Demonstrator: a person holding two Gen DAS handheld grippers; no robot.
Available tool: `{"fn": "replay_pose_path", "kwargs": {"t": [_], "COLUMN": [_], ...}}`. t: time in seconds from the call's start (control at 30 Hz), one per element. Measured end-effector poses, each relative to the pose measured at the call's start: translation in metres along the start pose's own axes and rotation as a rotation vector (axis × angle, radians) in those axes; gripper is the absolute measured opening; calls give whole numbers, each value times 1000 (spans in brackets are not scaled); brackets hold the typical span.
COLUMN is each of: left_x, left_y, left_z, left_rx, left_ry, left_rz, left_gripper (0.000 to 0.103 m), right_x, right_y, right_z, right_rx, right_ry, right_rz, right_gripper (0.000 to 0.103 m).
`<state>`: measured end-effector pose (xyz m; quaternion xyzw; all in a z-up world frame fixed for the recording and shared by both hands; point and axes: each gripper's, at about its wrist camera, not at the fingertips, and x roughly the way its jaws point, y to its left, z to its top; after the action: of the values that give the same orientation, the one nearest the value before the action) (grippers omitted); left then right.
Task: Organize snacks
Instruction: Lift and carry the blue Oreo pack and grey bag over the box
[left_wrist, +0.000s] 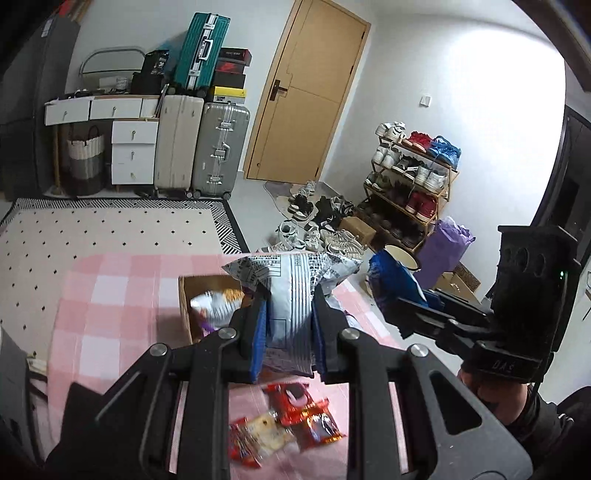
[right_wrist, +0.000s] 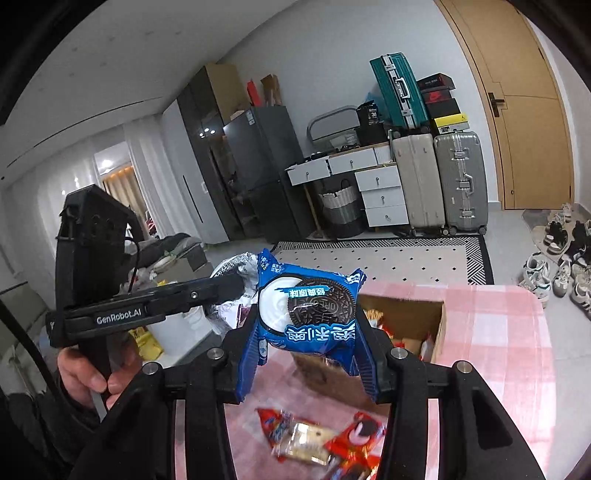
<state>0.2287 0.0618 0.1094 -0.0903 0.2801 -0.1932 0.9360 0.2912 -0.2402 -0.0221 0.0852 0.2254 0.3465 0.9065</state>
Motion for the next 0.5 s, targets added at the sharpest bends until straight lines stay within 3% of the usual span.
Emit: {"fn": "replay_pose_path", "kwargs": {"t": [0.2, 0.5], "left_x": [30, 122], "left_y": [11, 28], "left_z": [34, 62], "left_rx": [19, -1], "left_ry": [15, 94], "left_rz": [40, 51], "left_gripper": [18, 19], "right_x": [22, 84], "right_y": [-12, -52], "right_z": [33, 68], "right_rx": [-10, -24], "right_ry": [1, 77], "right_rz": [-43, -82], "right_gripper": [46, 46]}}
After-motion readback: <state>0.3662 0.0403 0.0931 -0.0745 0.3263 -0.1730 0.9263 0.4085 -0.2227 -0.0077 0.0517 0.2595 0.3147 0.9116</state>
